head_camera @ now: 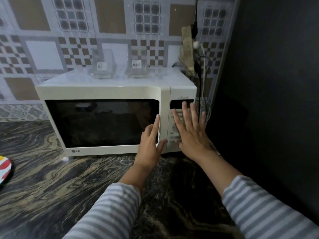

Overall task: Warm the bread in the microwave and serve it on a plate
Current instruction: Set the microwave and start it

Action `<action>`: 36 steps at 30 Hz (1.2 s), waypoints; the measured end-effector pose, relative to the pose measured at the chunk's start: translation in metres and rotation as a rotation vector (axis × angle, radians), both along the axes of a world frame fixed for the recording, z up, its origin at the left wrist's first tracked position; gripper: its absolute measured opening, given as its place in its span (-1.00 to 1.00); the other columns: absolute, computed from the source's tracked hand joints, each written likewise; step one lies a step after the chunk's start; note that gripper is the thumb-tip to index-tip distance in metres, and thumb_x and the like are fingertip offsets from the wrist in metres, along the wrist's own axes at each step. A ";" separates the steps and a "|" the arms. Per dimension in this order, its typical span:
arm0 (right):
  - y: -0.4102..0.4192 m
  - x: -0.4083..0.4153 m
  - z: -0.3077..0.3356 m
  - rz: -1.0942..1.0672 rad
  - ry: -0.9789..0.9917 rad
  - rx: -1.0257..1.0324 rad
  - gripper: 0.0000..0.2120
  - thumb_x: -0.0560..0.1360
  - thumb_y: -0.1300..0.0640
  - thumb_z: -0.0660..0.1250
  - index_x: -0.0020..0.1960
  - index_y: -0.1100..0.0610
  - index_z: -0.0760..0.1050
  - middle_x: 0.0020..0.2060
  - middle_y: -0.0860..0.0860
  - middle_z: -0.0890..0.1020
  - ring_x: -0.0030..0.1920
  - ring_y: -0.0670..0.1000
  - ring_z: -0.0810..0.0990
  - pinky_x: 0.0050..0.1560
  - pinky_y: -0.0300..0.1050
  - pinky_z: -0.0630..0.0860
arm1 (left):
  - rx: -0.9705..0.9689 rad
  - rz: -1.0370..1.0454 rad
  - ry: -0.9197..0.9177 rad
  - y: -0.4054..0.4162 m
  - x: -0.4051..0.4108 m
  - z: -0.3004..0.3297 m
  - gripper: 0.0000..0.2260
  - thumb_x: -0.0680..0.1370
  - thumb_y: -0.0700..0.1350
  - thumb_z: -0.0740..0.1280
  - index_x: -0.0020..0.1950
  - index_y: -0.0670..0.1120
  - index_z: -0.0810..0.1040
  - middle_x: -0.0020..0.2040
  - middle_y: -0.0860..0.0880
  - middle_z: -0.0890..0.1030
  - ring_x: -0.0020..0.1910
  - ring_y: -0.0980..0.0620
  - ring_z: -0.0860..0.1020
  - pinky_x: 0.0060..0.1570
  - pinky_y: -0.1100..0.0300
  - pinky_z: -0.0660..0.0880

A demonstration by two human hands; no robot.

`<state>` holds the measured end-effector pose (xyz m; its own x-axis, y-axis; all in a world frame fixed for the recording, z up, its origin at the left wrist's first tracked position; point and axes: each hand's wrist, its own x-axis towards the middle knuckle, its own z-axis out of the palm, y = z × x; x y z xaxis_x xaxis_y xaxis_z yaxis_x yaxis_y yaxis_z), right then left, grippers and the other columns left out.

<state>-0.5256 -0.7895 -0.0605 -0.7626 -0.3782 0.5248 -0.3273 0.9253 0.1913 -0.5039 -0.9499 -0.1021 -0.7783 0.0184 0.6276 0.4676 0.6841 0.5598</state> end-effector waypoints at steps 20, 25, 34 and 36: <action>-0.004 -0.033 0.017 0.120 0.005 0.040 0.19 0.33 0.02 0.53 0.53 0.09 -0.37 0.50 0.05 -0.38 0.49 0.15 -0.42 0.43 0.26 -0.33 | 0.040 0.056 0.018 0.010 -0.024 0.011 -0.06 0.51 -0.31 0.34 0.42 0.39 -0.26 0.07 -0.19 0.56 -0.31 0.17 0.30 -0.24 0.35 0.28; -0.005 -0.033 0.017 0.106 0.008 0.034 0.21 0.33 0.06 0.54 0.52 0.10 -0.39 0.50 0.05 -0.40 0.50 0.16 -0.41 0.44 0.27 -0.31 | 0.087 0.085 -0.005 0.014 -0.021 0.015 -0.06 0.50 -0.35 0.33 0.42 0.38 -0.23 -0.18 -0.02 0.44 -0.35 0.14 0.35 -0.20 0.27 0.38; -0.005 -0.028 0.017 0.132 -0.019 -0.024 0.08 0.38 0.34 0.41 0.53 0.04 -0.36 0.53 0.00 -0.32 0.48 0.07 -0.45 0.44 0.26 -0.24 | -0.006 0.014 -0.029 0.004 0.009 0.012 -0.10 0.54 -0.24 0.34 0.44 0.33 -0.29 -0.26 0.10 0.38 -0.34 0.16 0.37 -0.23 0.32 0.33; -0.003 -0.018 0.028 0.130 -0.076 -0.020 0.00 0.43 0.35 0.33 0.54 -0.01 -0.34 0.49 -0.05 -0.42 0.46 0.01 -0.49 0.44 0.25 -0.31 | -0.045 -0.059 -0.071 -0.004 0.014 0.016 -0.13 0.56 -0.18 0.33 0.46 0.29 -0.31 -0.14 0.03 0.47 -0.27 0.13 0.41 -0.17 0.21 0.44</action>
